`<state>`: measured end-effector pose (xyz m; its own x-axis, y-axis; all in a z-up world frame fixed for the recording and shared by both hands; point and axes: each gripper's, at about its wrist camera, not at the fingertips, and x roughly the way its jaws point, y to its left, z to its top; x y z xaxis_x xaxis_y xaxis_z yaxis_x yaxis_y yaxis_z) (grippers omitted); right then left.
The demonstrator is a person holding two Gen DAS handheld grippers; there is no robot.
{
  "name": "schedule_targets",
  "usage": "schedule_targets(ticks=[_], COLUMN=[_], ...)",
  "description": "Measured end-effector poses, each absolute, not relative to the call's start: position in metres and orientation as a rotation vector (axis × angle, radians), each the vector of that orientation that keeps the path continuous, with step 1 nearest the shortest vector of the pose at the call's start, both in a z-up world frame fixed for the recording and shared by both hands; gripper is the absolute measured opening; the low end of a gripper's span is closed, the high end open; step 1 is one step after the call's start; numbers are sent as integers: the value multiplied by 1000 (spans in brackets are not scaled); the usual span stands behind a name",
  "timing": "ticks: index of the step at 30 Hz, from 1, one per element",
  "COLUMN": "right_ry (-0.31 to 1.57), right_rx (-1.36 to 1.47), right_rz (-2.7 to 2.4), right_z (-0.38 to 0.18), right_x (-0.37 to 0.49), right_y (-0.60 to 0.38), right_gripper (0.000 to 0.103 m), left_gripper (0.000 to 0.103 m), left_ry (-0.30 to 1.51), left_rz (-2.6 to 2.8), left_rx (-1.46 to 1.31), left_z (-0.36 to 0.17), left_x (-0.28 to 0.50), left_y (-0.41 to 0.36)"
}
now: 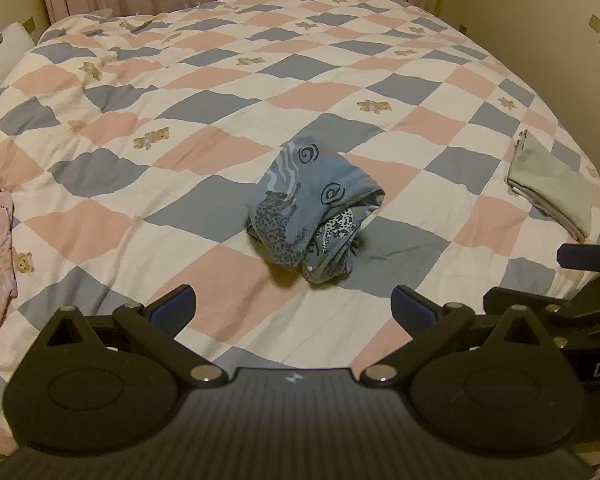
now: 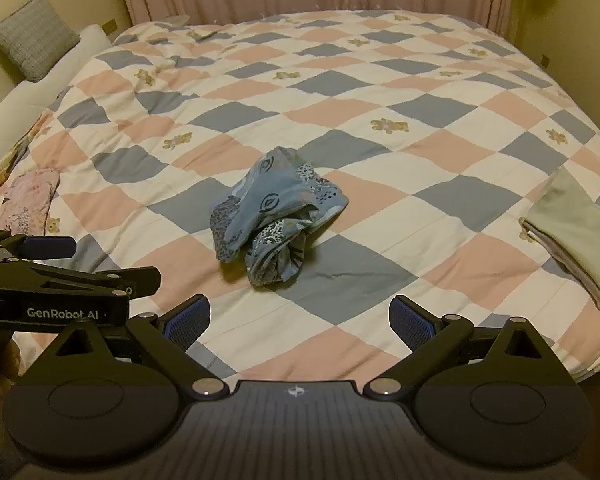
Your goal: Fold clothes
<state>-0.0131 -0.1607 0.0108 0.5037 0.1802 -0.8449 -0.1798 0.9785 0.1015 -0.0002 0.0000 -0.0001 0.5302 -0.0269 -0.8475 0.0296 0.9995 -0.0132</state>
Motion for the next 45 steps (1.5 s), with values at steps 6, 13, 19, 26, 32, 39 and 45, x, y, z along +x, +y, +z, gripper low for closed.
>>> schedule_targets(ticks=[6,13,19,26,32,39,45], right_ry=[1024,1029,1021,1023,1027,1026,1026], right_rx=[1,1,-1,5,1,-1,-4], right_rz=[217,217,218,217,224,224,223], right_z=[11,11,10,7,5,4,4], right_x=[-15,-17,-14,-11,-9,-7,-5], right_y=[-160,-159,-158,-159,-157,-157,-156], right_gripper=[99,99,99,100,100,100,100], left_gripper=[102,102,102,102,102,102,102], left_ry=[1012,1013,1013,1020,1025,1022,1023], left_rz=[-40,-47,-44,-47,-46,-50,-52], left_rx=[-9,-22,-26,-34,-35,-37,-39], left_z=[-1,-3,-3,-3,-4,-5,-6], left_x=[-5,-10,-9,-8,-7,-3,-2], left_y=[1,2,3,6,7,8,8])
